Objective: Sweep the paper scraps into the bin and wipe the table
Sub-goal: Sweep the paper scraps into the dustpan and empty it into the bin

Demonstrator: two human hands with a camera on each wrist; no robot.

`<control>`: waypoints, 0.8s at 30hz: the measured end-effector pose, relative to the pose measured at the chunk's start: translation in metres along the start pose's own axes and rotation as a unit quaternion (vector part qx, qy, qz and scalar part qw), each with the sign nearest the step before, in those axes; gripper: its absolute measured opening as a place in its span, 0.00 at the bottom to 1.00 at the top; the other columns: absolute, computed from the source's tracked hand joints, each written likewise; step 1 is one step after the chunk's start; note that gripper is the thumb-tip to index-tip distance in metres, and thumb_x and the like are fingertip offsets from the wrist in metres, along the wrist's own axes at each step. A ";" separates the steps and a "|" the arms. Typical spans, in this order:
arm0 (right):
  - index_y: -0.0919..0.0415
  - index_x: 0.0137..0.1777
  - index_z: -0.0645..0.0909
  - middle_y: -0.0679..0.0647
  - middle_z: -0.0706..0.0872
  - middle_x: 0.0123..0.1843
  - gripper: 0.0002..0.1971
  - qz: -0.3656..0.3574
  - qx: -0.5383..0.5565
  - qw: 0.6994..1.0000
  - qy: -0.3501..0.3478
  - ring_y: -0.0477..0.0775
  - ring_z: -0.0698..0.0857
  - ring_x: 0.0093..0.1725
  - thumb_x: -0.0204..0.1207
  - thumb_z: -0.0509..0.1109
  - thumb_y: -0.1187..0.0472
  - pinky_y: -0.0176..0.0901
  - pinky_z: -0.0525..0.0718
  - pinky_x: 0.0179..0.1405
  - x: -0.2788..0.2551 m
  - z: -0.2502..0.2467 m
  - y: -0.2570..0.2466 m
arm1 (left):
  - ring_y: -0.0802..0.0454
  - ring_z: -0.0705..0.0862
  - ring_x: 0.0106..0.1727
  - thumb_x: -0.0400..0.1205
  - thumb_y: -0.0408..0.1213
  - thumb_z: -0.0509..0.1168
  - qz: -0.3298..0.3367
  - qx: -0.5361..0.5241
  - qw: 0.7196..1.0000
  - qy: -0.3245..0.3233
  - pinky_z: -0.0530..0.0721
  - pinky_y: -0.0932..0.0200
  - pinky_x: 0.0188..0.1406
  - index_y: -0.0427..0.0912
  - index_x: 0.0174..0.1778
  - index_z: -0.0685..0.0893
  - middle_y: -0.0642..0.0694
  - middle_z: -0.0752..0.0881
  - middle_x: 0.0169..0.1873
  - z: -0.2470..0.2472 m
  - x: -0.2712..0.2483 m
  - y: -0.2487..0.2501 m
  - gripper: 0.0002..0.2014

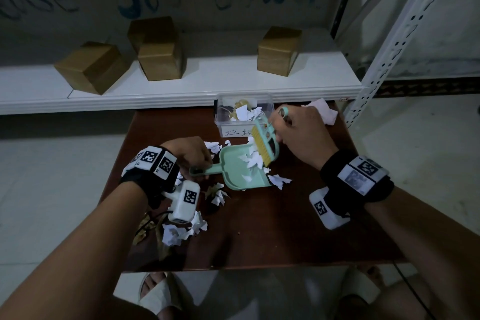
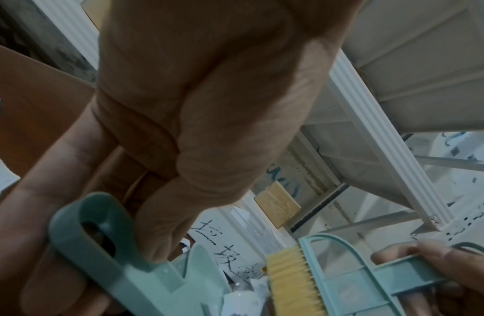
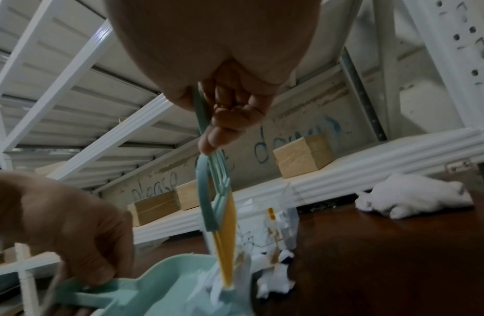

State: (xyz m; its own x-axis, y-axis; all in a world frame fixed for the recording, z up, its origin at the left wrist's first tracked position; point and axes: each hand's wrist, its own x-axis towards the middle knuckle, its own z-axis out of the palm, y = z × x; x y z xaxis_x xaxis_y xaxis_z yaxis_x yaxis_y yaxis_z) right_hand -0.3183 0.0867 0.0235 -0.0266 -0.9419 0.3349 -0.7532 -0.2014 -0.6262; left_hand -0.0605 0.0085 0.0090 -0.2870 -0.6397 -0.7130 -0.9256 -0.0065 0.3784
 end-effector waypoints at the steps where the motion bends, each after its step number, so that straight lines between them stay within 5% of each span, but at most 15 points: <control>1: 0.68 0.33 0.78 0.61 0.81 0.26 0.24 -0.009 -0.030 0.999 0.010 0.61 0.83 0.30 0.81 0.57 0.50 0.61 0.82 0.38 0.001 -0.003 0.004 | 0.33 0.94 0.48 0.87 0.32 0.68 -0.003 -0.002 1.000 0.005 0.91 0.36 0.58 0.35 0.51 0.93 0.33 0.94 0.46 0.000 0.000 -0.001 0.08; 5: 0.60 0.33 0.73 0.54 0.78 0.29 0.20 0.000 -0.180 0.984 -0.011 0.59 0.80 0.35 0.87 0.61 0.53 0.54 0.78 0.40 0.002 -0.012 0.020 | 0.41 0.94 0.41 0.86 0.32 0.70 -0.019 -0.012 1.000 0.009 0.93 0.43 0.52 0.33 0.52 0.93 0.34 0.94 0.43 -0.006 0.000 -0.003 0.08; 9: 0.62 0.43 0.83 0.51 0.77 0.31 0.17 0.023 -0.203 0.976 -0.076 0.54 0.78 0.34 0.90 0.61 0.54 0.47 0.67 0.37 0.001 -0.006 0.033 | 0.35 0.94 0.51 0.84 0.31 0.71 -0.025 0.004 1.000 0.017 0.94 0.40 0.49 0.32 0.53 0.93 0.31 0.93 0.50 -0.010 0.000 -0.004 0.07; 12: 0.61 0.44 0.84 0.52 0.81 0.33 0.15 0.012 -0.195 0.971 -0.139 0.55 0.79 0.34 0.89 0.62 0.56 0.48 0.71 0.37 -0.003 0.006 0.036 | 0.35 0.93 0.53 0.84 0.29 0.72 -0.033 0.017 0.999 0.016 0.94 0.44 0.45 0.31 0.55 0.92 0.31 0.91 0.54 -0.009 -0.001 -0.001 0.08; 18: 0.56 0.32 0.70 0.49 0.73 0.32 0.21 -0.014 -0.188 0.963 -0.193 0.55 0.74 0.33 0.89 0.62 0.53 0.48 0.68 0.38 -0.010 0.026 0.023 | 0.60 0.86 0.21 0.86 0.29 0.68 -0.033 0.014 0.998 0.048 0.85 0.63 0.24 0.41 0.51 0.84 0.46 0.87 0.36 -0.001 0.005 0.000 0.03; 20: 0.55 0.31 0.68 0.51 0.74 0.32 0.22 -0.029 -0.167 0.969 -0.182 0.57 0.75 0.34 0.89 0.62 0.54 0.48 0.66 0.38 -0.011 0.026 0.015 | 0.58 0.87 0.23 0.86 0.28 0.68 -0.032 0.015 0.999 0.036 0.86 0.62 0.26 0.39 0.49 0.85 0.43 0.89 0.38 0.000 0.007 0.000 0.03; 24: 0.63 0.32 0.71 0.56 0.78 0.30 0.22 -0.038 -0.121 0.980 -0.151 0.59 0.77 0.31 0.89 0.60 0.58 0.52 0.69 0.35 -0.011 0.024 0.006 | 0.39 0.87 0.43 0.81 0.28 0.73 -0.029 0.026 0.999 -0.019 0.87 0.39 0.55 0.33 0.48 0.93 0.27 0.92 0.52 0.000 0.008 0.001 0.05</control>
State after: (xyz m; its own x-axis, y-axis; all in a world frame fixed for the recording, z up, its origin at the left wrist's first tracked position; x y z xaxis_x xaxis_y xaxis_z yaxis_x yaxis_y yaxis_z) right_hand -0.3071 0.0893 -0.0013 0.2041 -0.9707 0.1270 -0.8803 -0.2387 -0.4099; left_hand -0.0639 0.0033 0.0042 -0.2413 -0.6097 -0.7550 -0.9519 -0.0025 0.3063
